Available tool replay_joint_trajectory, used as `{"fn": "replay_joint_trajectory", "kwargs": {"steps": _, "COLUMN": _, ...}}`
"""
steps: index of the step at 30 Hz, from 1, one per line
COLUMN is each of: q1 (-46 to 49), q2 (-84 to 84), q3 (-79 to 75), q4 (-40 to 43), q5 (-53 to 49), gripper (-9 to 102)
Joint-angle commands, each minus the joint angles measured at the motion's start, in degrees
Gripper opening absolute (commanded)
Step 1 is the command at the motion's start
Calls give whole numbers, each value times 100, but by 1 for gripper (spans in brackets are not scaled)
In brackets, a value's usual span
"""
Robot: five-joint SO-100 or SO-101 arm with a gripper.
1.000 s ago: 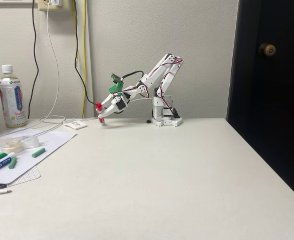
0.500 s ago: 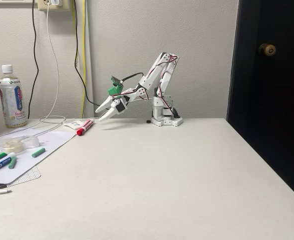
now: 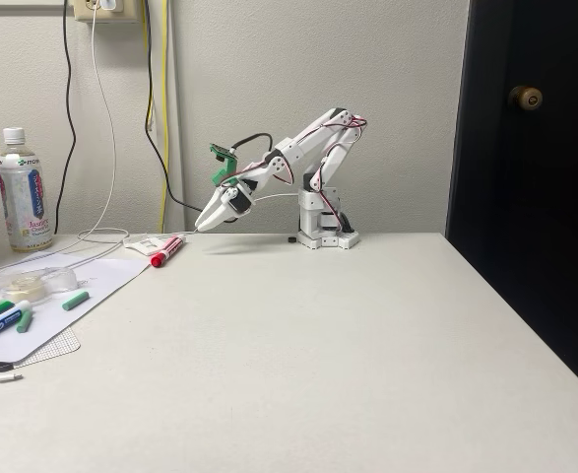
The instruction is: Pick up the red marker.
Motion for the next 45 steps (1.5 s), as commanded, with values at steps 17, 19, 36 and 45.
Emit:
{"fn": "replay_joint_trajectory", "kwargs": {"steps": 17, "q1": -290, "q2": -703, "q3": -2004, "q4": 1582, "q5": 413, "gripper": 0}}
{"fn": "replay_joint_trajectory", "kwargs": {"steps": 19, "q1": -290, "q2": -879, "q3": -2224, "q4": 1644, "q5": 457, "gripper": 0}}
{"fn": "replay_joint_trajectory", "kwargs": {"steps": 36, "q1": -404, "q2": -1942, "q3": -3999, "q4": 2927, "q5": 1907, "gripper": 0}}
{"fn": "replay_joint_trajectory", "kwargs": {"steps": 45, "q1": -325, "q2": -2030, "q3": -4623, "q4": 3489, "q5": 3050, "gripper": 0}}
